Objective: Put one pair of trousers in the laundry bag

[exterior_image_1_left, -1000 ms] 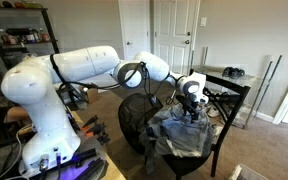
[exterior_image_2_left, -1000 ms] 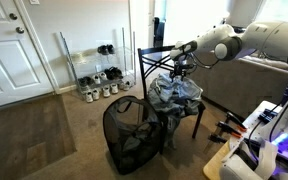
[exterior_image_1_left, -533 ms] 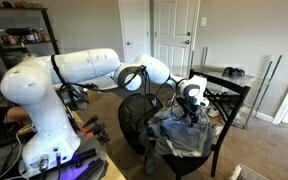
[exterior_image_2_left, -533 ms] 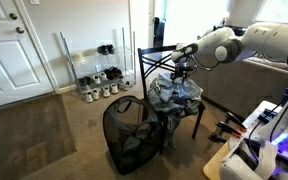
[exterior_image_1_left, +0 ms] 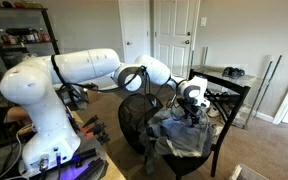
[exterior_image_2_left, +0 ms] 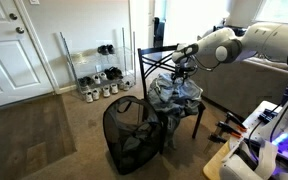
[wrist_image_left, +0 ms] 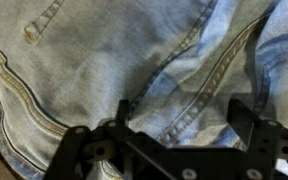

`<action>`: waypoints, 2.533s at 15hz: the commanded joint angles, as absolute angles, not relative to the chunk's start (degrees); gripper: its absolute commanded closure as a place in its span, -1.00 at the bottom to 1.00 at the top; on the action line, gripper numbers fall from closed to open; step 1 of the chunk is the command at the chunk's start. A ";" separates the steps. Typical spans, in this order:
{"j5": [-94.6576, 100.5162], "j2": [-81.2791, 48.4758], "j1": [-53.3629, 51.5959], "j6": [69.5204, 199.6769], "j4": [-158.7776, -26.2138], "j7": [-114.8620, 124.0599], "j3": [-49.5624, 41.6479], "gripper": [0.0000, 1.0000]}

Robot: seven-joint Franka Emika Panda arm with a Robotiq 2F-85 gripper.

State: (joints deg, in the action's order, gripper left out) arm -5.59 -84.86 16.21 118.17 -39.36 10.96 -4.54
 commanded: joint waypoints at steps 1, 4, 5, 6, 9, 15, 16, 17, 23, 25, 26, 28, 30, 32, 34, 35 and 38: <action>-5.98 -84.91 16.57 119.41 -40.93 11.36 -3.68 -1.00; -5.94 -84.99 16.48 119.86 -41.13 11.04 -3.57 -0.33; -5.98 -85.00 16.48 119.87 -41.11 11.06 -3.48 -0.21; -6.03 -85.00 16.49 120.05 -41.14 10.98 -3.31 -0.05; -6.13 -84.99 16.50 120.37 -41.16 10.88 -3.00 0.32; -6.30 -85.00 16.70 120.75 -40.99 10.87 -2.73 0.97; -6.32 -85.00 16.76 120.70 -40.87 11.03 -2.78 0.93; -6.36 -85.00 16.82 120.65 -40.77 11.00 -2.74 0.93; -6.10 -82.93 17.33 120.40 -40.55 8.54 -2.36 0.93; -6.19 -81.11 17.65 120.52 -41.61 7.07 -2.14 0.93; -6.07 -80.43 17.71 120.63 -41.89 6.29 -2.19 0.93; -5.57 -78.87 17.51 120.75 -42.56 4.91 -2.57 0.93; -5.19 -77.47 17.18 120.74 -42.98 3.71 -2.90 0.93; -4.74 -75.88 16.63 120.66 -43.45 2.62 -3.24 0.93; -3.95 -74.05 15.84 120.98 -44.24 2.17 -3.88 0.93; -3.51 -73.22 15.44 121.19 -44.63 1.94 -4.15 0.93; -1.75 -70.58 13.62 122.52 -46.26 2.19 -5.49 0.93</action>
